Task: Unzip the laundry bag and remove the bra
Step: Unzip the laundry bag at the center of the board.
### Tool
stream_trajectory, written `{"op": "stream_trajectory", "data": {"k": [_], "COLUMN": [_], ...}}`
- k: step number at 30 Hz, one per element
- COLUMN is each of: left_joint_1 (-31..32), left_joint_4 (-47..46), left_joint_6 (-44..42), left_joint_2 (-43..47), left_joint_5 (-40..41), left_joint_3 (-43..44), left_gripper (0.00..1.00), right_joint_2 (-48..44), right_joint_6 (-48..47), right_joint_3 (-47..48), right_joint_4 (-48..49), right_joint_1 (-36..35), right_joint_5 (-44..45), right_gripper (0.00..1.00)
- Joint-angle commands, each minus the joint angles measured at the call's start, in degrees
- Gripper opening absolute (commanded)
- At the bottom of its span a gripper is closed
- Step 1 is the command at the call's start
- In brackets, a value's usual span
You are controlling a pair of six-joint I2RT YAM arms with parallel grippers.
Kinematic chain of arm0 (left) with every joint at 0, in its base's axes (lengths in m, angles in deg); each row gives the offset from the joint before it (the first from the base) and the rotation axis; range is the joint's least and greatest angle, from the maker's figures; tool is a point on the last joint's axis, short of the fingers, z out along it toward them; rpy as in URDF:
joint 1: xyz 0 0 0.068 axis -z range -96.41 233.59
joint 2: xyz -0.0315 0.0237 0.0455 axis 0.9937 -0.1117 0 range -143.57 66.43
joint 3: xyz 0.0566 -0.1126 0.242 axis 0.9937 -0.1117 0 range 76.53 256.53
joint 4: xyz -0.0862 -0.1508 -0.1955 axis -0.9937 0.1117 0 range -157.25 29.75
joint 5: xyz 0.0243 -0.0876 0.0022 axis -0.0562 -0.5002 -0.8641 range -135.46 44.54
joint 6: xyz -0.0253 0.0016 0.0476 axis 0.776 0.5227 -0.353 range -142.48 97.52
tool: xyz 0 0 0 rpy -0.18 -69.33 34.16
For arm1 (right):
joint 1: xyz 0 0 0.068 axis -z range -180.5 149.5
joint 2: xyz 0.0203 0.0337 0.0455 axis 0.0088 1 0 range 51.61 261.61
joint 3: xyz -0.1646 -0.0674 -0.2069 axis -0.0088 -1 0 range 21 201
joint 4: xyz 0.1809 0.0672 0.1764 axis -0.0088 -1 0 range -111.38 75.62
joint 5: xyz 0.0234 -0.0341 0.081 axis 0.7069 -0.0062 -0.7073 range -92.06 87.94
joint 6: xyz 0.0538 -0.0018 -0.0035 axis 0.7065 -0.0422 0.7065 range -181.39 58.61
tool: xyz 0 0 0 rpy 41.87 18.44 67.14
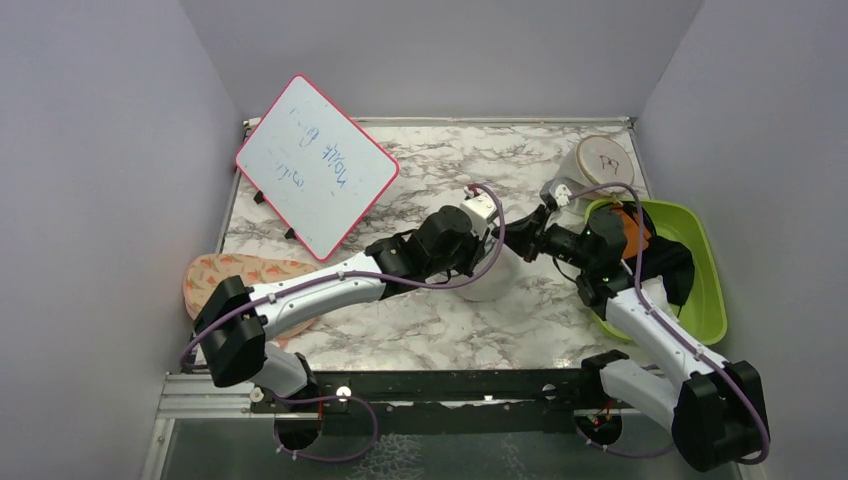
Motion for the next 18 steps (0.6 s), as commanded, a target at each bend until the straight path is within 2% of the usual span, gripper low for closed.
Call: {"op": "stream_trajectory", "data": {"k": [1, 2, 7, 10, 18], "left_joint_1": [-0.1, -0.07, -0.12, -0.11, -0.11], "left_joint_4": [-2.61, -2.58, -4.33, -6.54, -15.5], "left_joint_6": [-6.49, -7.48, -10.89, -11.59, -16.95], "left_joint_2": [3.94, 4.28, 6.79, 8.75, 13.71], "left_joint_5": [-0.28, -0.28, 1.38, 1.22, -6.58], "left_joint_3": [-2.85, -3.35, -6.38, -8.25, -15.1], "left_gripper": [0.03, 0.0, 0.0, 0.0, 0.0], "right_joint_2": [1.33, 1.71, 5.31, 7.87, 19.34], "right_joint_6": [0.99, 1.06, 1.64, 4.92, 8.15], "right_joint_3": [-1.61, -1.84, -2.21, -4.55, -3.65], "right_joint_4": [6.94, 8.14, 12.32, 19.68, 31.89], "right_joint_1": [0.61, 0.79, 2.26, 5.07, 7.66], "right_joint_5": [0.4, 0.47, 0.74, -1.64, -7.18], "right_gripper": [0.01, 0.01, 0.01, 0.01, 0.01]}}
